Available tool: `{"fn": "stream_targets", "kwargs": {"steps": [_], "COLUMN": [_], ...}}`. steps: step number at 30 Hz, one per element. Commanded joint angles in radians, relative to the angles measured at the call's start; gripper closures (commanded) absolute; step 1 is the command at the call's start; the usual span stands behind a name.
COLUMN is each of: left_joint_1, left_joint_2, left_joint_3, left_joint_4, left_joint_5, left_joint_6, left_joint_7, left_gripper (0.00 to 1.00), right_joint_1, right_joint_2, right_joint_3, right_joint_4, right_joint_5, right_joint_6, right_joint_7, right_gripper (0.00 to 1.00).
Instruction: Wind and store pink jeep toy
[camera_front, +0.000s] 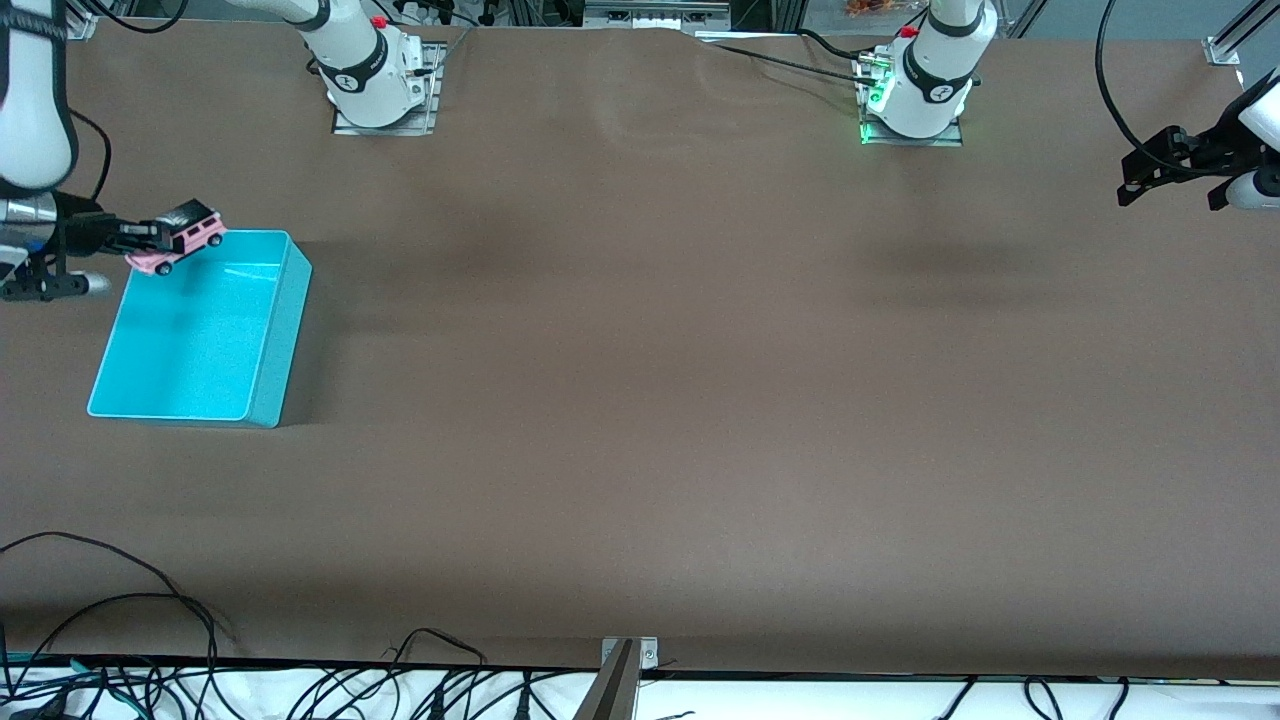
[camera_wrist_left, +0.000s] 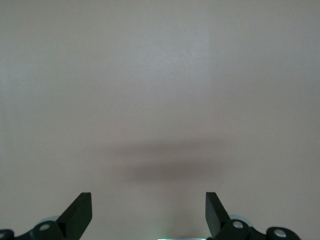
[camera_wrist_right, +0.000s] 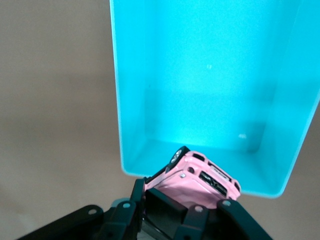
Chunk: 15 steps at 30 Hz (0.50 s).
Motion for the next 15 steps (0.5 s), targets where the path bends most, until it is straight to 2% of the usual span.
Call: {"fn": "stream_targets", "kwargs": {"steps": [1,4,9,12,15], "left_joint_1": [0.0,0.0,0.0,0.0,0.0], "left_joint_2": [0.01,0.01,0.01,0.01,0.01], "left_joint_3": [-0.004,-0.004,-0.004,-0.004,-0.004], "left_joint_4": [0.024,0.026,0.026,0.027,0.027], "left_joint_5": [0.02,0.02,0.017,0.016,0.016], "left_joint_6": [-0.024,-0.024,-0.025,-0.025,-0.025], "left_joint_7": [-0.001,-0.001,-0.001,-0.003,-0.001], "left_gripper": [0.0,0.0,0.0,0.0,0.0], "right_joint_1": [-0.084,-0.156,-0.333,-0.428,-0.486], "right_joint_2": [0.274,0.342,0.421,0.434,0.435], "right_joint_3": [0.005,0.038,0.191,0.287,0.338], "right_joint_4": [0.142,0.21,0.322,0.339,0.327], "right_joint_5": [0.155,0.201,0.236,0.238,0.238], "right_joint_6": [-0.058,-0.102,-0.144,-0.147,-0.177], "right_joint_7": [-0.208,-0.252,-0.288,-0.286,-0.277], "right_gripper": [0.93,0.93,0.93,0.93,0.93]}}
